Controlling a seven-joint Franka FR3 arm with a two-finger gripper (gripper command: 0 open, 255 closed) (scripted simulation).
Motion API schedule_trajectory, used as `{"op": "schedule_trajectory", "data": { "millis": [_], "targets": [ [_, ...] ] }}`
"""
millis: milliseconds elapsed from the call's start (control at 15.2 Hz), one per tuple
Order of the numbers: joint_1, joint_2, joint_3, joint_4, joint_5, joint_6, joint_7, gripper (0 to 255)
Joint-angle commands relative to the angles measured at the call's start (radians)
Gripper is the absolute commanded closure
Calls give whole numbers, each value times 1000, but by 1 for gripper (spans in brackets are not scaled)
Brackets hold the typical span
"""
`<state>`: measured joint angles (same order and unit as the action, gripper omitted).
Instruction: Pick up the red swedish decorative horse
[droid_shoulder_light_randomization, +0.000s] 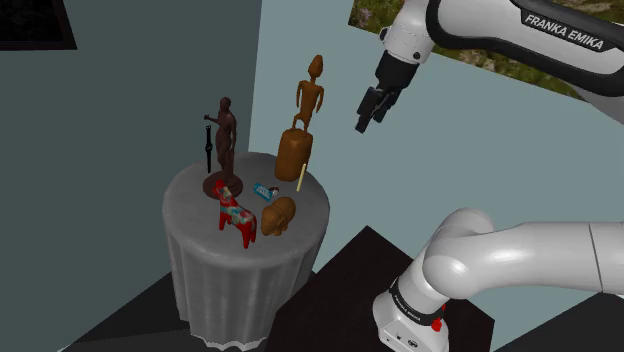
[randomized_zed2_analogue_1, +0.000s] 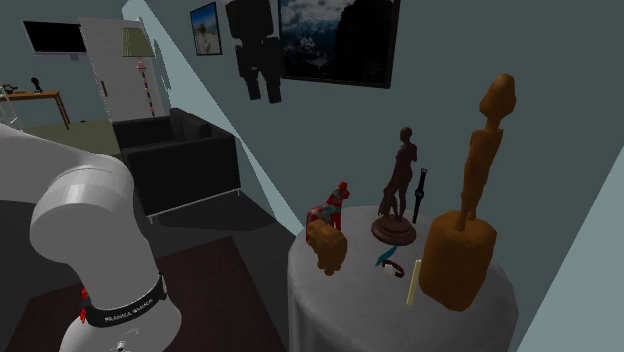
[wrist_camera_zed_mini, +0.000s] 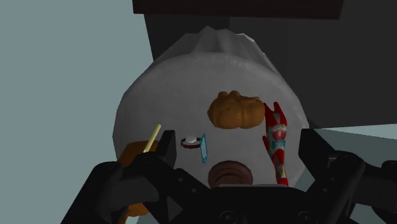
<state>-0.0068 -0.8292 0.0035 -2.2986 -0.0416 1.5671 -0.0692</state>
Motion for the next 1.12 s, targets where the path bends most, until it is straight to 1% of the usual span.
{"op": "schedule_trajectory", "data": {
  "millis": [0,528,792,1056],
  "targets": [
    [0,0,0,0,0,0,0,0],
    [29,127,19,-146,39,289,15,0],
    [44,226,31,-186,58,437,19,0],
    [60,346,43,-203,76,582,20,0]
  ]
}}
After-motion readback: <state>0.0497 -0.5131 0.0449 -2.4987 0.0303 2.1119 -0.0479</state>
